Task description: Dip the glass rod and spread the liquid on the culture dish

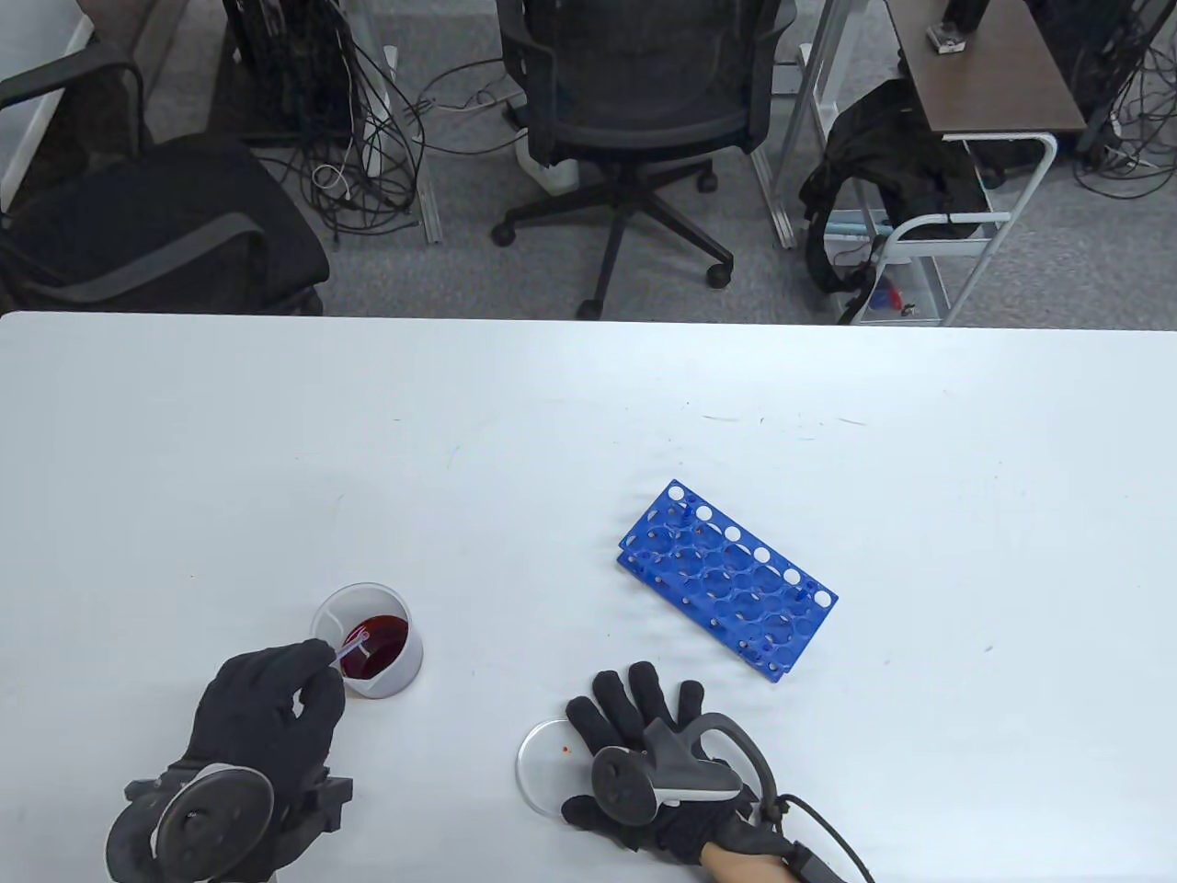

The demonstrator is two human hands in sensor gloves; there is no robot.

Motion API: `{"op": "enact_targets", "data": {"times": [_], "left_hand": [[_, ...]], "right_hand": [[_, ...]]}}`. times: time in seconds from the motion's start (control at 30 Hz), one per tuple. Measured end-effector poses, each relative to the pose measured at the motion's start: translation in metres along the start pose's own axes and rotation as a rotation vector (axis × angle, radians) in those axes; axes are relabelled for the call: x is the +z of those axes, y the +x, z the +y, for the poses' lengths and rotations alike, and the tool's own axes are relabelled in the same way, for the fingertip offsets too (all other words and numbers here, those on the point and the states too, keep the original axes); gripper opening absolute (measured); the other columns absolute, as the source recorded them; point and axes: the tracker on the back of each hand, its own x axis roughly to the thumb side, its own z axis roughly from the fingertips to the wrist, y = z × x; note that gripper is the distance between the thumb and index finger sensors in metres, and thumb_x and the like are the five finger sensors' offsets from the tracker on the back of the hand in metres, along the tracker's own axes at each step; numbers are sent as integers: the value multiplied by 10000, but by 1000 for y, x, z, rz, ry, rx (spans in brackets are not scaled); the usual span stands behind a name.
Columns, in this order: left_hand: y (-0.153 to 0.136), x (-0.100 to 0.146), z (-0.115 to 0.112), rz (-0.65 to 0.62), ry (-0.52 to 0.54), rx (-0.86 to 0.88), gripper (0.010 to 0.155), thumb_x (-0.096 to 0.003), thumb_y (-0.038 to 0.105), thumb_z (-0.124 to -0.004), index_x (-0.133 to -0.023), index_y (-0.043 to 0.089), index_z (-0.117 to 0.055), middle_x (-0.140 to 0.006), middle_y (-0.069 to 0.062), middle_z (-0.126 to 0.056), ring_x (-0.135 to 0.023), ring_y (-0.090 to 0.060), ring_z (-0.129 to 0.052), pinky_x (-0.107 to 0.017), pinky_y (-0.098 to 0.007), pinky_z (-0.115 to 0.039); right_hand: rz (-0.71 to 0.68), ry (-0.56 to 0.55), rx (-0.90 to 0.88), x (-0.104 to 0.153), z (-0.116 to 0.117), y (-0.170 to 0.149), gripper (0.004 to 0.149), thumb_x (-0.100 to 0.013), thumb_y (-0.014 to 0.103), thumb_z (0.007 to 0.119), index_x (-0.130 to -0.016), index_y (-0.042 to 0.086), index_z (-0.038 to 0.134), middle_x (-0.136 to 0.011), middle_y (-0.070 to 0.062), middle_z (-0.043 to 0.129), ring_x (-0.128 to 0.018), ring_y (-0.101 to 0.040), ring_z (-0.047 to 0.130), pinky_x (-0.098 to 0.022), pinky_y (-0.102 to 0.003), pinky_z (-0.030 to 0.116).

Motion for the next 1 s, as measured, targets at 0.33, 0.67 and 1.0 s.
{"op": "enact_targets", "data": {"times": [0.33,0.67,1.0], "left_hand": [[17,-25,-50,-57,-207,-206,328,-425,458,-936,-688,270,-989,-657,38,-1070,-610,-285,-1082,-523,-414,-921],[18,-27,-69,-59,-302,-299,338,-425,469,-935,-694,271,-991,-650,33,-1076,-582,-282,-1086,-494,-413,-913],[17,-26,-70,-43,-308,-299,338,-428,467,-933,-693,266,-990,-647,28,-1074,-578,-287,-1082,-491,-416,-911]], "right_hand": [[0,0,0,0,0,0,948,-543,735,292,-1082,98,-159,-1112,-284,-145,-962,-615,-81,-582,-867,138],[0,-2,-4,0,0,0,948,-544,734,293,-1082,96,-157,-1112,-285,-143,-962,-615,-80,-583,-867,139],[0,-3,-5,-1,0,0,949,-543,734,295,-1083,97,-154,-1113,-285,-141,-961,-617,-78,-582,-867,139]]}}
